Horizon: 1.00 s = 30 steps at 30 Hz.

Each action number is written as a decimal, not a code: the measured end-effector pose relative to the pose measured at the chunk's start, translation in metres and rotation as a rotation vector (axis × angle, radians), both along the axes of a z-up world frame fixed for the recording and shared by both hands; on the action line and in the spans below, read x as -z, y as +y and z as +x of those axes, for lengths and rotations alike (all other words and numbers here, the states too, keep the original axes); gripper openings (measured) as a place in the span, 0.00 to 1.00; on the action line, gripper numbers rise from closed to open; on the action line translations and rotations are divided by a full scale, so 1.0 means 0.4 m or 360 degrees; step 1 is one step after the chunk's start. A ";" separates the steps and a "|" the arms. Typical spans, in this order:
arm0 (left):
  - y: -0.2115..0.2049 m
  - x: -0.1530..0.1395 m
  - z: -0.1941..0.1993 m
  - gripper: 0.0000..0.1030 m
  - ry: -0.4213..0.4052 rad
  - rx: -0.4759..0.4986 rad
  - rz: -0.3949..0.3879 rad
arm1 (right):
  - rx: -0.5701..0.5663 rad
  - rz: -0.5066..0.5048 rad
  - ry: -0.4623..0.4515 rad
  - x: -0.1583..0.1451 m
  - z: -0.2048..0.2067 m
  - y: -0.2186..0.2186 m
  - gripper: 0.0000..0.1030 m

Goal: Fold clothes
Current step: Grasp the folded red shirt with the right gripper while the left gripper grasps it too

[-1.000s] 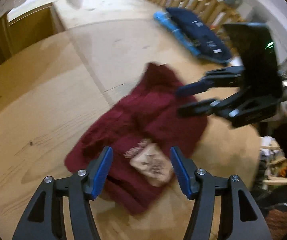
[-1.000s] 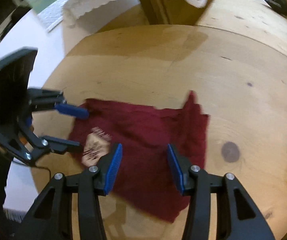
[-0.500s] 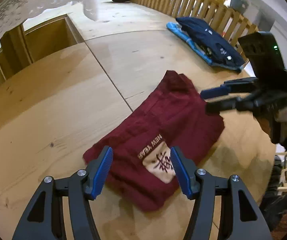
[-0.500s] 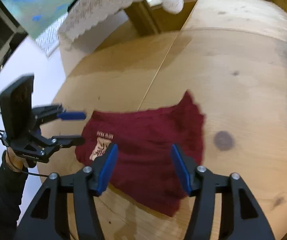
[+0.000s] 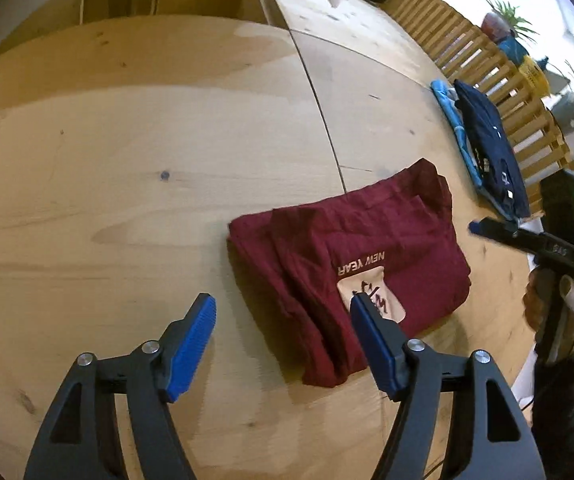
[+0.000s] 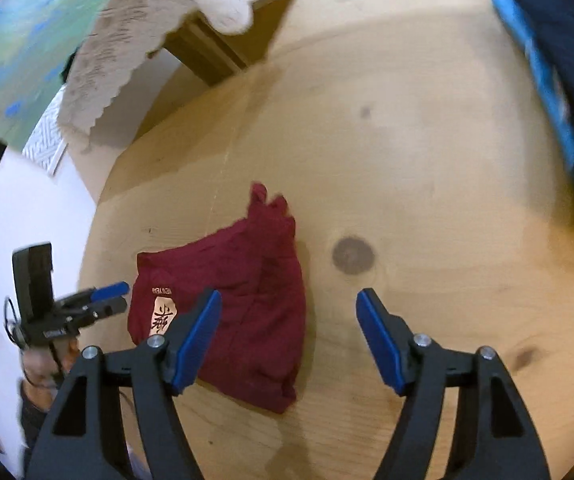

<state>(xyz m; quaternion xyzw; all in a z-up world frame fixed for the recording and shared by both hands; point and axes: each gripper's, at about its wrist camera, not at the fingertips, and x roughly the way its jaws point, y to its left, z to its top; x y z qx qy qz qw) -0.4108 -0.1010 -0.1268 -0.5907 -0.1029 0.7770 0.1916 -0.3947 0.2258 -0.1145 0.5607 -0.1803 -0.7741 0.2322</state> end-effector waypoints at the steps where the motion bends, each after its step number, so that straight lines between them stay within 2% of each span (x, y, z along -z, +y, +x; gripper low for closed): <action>1: 0.006 0.008 -0.001 0.66 -0.0023 -0.0020 0.0007 | 0.0009 -0.0023 -0.0049 0.016 -0.008 -0.001 0.67; 4: 0.015 0.017 -0.008 0.66 -0.0050 -0.0056 0.0003 | -0.0006 -0.0057 -0.0113 0.049 -0.021 -0.042 0.68; 8: 0.027 0.025 -0.020 0.66 -0.0077 -0.0098 -0.0007 | -0.0050 -0.0057 -0.0085 0.042 -0.003 -0.053 0.68; 12: 0.038 0.033 -0.031 0.69 -0.0104 -0.0141 -0.0018 | -0.0125 0.0040 -0.0009 0.035 -0.001 -0.096 0.68; 14: 0.044 0.035 -0.034 0.71 -0.0112 -0.0157 -0.0028 | -0.0188 0.0079 0.0037 0.027 0.004 -0.111 0.78; 16: 0.058 0.036 -0.034 0.71 -0.0114 -0.0298 -0.0044 | -0.0224 0.0123 0.0071 0.025 0.006 -0.130 0.79; 20: 0.094 0.037 -0.033 0.71 -0.0089 -0.0246 -0.0150 | -0.0217 0.0216 0.0130 0.018 0.011 -0.151 0.79; 24: 0.142 0.039 -0.029 0.69 -0.0052 -0.0142 -0.0299 | -0.0312 0.0452 0.0203 0.016 0.025 -0.199 0.78; 25: 0.154 0.038 -0.028 0.64 -0.0038 -0.0116 -0.0340 | -0.0333 0.0516 0.0226 0.017 0.030 -0.213 0.78; 28: 0.181 0.037 -0.025 0.52 -0.0002 -0.0062 -0.0424 | -0.0406 0.0678 0.0300 0.016 0.046 -0.249 0.66; 30: 0.193 0.035 -0.022 0.42 0.0011 -0.0031 -0.0418 | -0.0437 0.0647 0.0317 0.010 0.053 -0.258 0.48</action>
